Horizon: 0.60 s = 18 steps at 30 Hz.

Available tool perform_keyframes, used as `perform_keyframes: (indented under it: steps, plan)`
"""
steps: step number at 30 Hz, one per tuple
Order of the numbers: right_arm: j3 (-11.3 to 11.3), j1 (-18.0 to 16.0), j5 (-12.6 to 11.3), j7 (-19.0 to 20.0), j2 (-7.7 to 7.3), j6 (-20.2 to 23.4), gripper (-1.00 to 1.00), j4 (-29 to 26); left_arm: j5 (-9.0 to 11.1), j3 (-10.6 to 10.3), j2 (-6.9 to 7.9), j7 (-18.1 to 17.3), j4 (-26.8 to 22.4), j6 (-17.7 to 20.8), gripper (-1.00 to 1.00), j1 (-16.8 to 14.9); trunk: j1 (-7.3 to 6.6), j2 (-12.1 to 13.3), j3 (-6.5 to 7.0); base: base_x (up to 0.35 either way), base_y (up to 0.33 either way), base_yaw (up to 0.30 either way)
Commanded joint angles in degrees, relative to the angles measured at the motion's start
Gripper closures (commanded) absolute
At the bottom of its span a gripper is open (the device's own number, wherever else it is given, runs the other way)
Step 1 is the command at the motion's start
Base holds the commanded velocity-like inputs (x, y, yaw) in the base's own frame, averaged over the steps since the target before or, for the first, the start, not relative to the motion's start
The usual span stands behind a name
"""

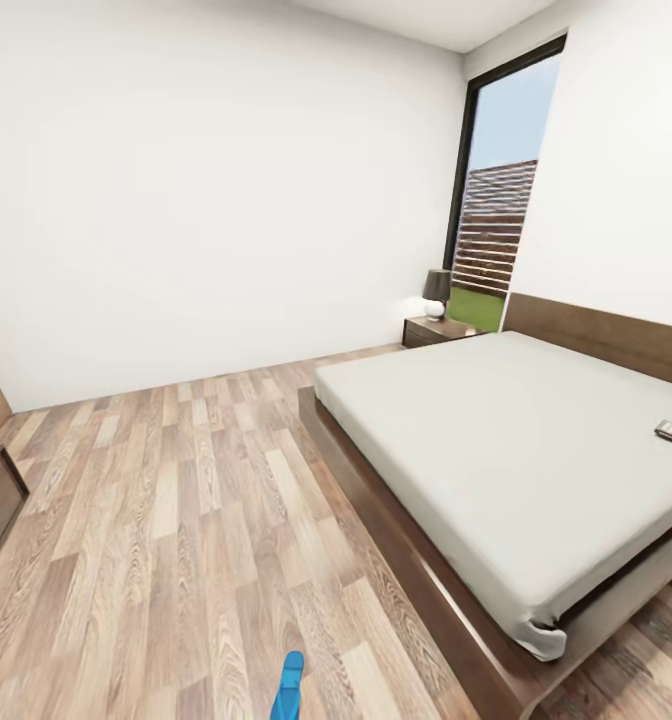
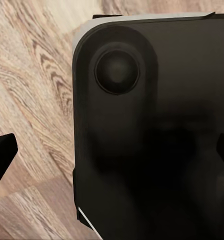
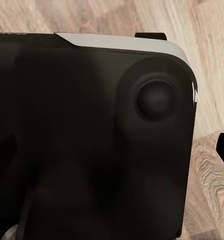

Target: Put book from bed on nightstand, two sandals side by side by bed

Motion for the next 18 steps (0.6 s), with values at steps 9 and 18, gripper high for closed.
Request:
perform_keyframes:
  steps: [9,18]
  plan:
    - [0.05,-0.01,0.0,-0.05,0.04,-0.01,-1.0,-0.02,0.05,0.02,0.0,0.01,-0.08,-0.15,-1.0,0.03,0.01,-0.02,-0.04,0.12,0.0,0.0]
    - [-0.02,-0.01,-0.03,-0.05,0.04,-0.03,-1.0,-0.02,0.05,0.02,0.0,0.02,-0.08,-0.23,-1.0,0.03,0.01,-0.02,-0.04,0.032,0.0,0.0]
